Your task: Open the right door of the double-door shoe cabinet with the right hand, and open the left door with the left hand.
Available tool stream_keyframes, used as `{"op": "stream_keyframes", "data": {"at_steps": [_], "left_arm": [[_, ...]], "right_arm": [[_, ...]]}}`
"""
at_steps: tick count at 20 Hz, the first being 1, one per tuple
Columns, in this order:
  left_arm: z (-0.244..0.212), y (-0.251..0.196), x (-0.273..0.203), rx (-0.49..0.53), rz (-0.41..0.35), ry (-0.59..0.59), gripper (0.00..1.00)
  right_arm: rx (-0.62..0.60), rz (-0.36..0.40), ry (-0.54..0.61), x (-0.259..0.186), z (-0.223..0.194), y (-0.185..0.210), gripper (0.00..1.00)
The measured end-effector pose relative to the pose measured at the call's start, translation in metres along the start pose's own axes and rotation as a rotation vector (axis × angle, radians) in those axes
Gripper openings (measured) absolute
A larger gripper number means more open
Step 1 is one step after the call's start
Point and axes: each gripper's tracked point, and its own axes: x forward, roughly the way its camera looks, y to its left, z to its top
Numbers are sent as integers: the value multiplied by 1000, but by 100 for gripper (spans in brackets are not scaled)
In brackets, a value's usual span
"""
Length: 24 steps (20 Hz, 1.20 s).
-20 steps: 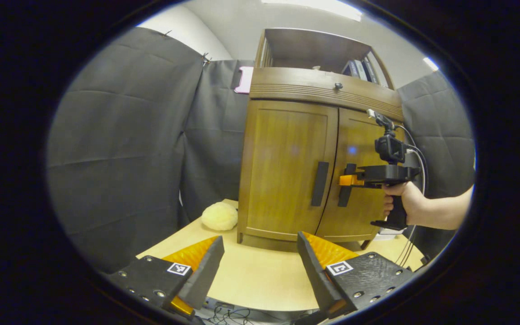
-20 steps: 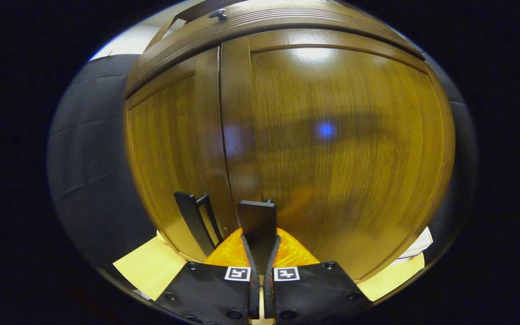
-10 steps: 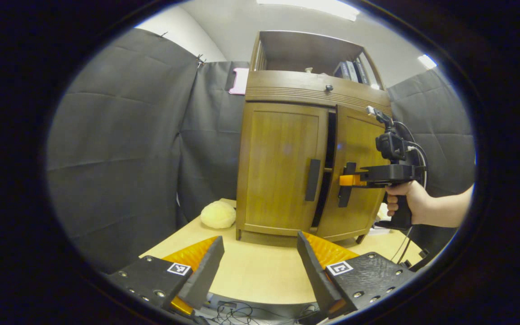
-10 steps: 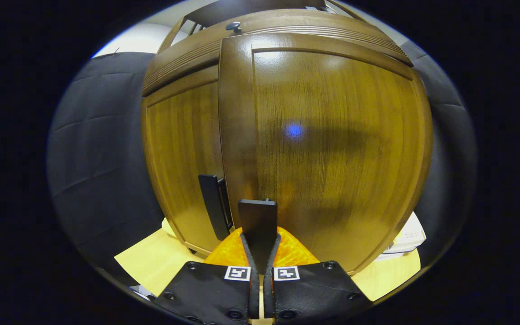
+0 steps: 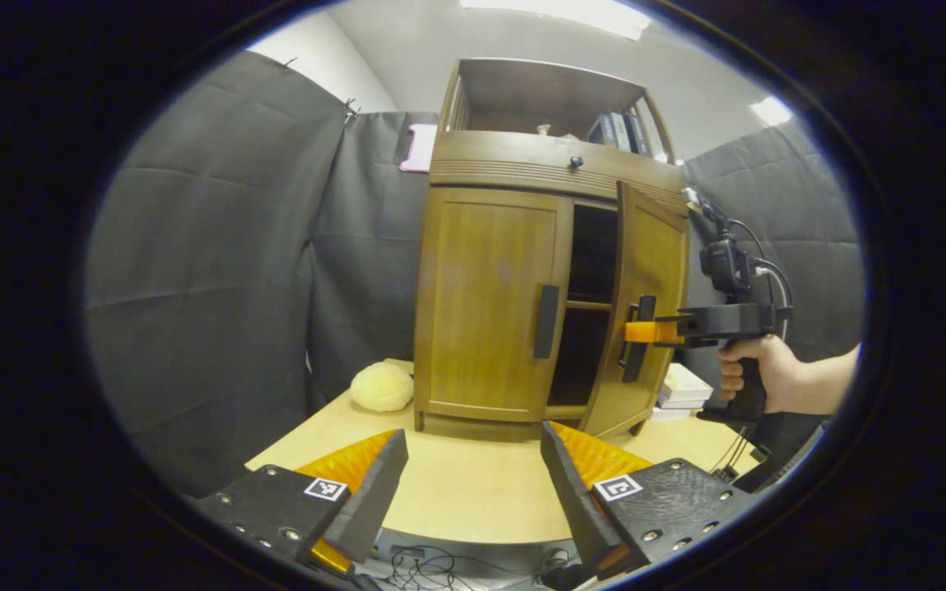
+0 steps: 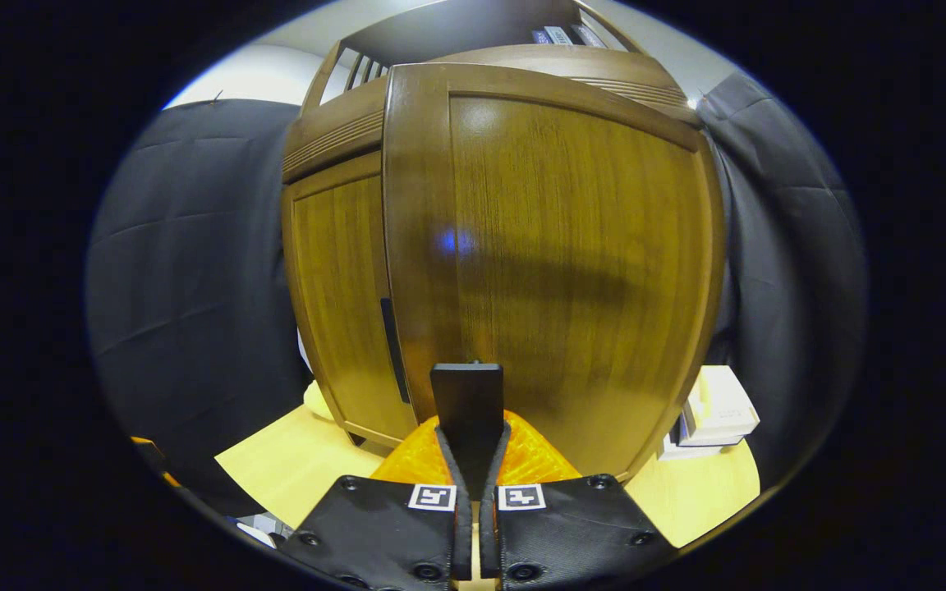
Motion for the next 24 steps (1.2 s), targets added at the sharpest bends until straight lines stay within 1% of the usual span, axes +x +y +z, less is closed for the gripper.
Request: {"op": "stream_keyframes", "data": {"at_steps": [3, 6, 7, 8, 9, 11, 12, 13, 14, 16, 17, 19, 20, 21, 22, 23, 24], "left_arm": [[2, -3, 3, -4, -38, 3, 93], [4, -6, 10, 2, -81, 8, 91], [0, -12, 14, 7, -94, 9, 91], [-2, -18, 16, 11, -106, 9, 91], [-3, -22, 18, 13, -118, 9, 91], [-4, -29, 19, 13, -139, 10, 91], [-4, -31, 20, 14, -147, 10, 91], [-5, -33, 21, 16, -154, 10, 91], [-5, -34, 24, 19, -161, 10, 93], [-8, -36, 28, 25, -170, 15, 93], [-11, -38, 29, 24, -174, 22, 91], [-14, -42, 32, 21, -188, 35, 91], [-15, -44, 33, 25, -194, 39, 94], [-17, -47, 32, 31, -199, 41, 91], [-17, -49, 31, 38, -204, 41, 91], [-19, -52, 32, 43, -212, 42, 93], [-21, -55, 33, 46, -218, 42, 91]], "right_arm": [[6, -7, 0, 0, 0, -1, 1], [11, -28, -1, 0, -1, -2, 2], [15, -38, -1, -1, 0, -3, 5], [19, -47, -1, -2, 0, -3, 5], [21, -55, -2, -2, 1, -4, 2], [21, -71, -3, -2, 0, -5, 2], [19, -79, -1, -3, -1, -6, 2], [15, -92, 0, -4, 1, -7, 5], [10, -109, 1, -6, 3, -10, 1], [3, -144, 5, -8, 6, -17, 6], [6, -159, 9, -8, 7, -22, 8], [15, -180, 15, -8, 8, -26, 1], [17, -188, 17, -12, 6, -29, 1], [17, -196, 17, -14, 6, -31, 5], [15, -201, 16, -16, 5, -34, 0], [10, -208, 11, -17, 5, -37, 4], [-2, -209, 1, -18, 6, -40, 4]]}}
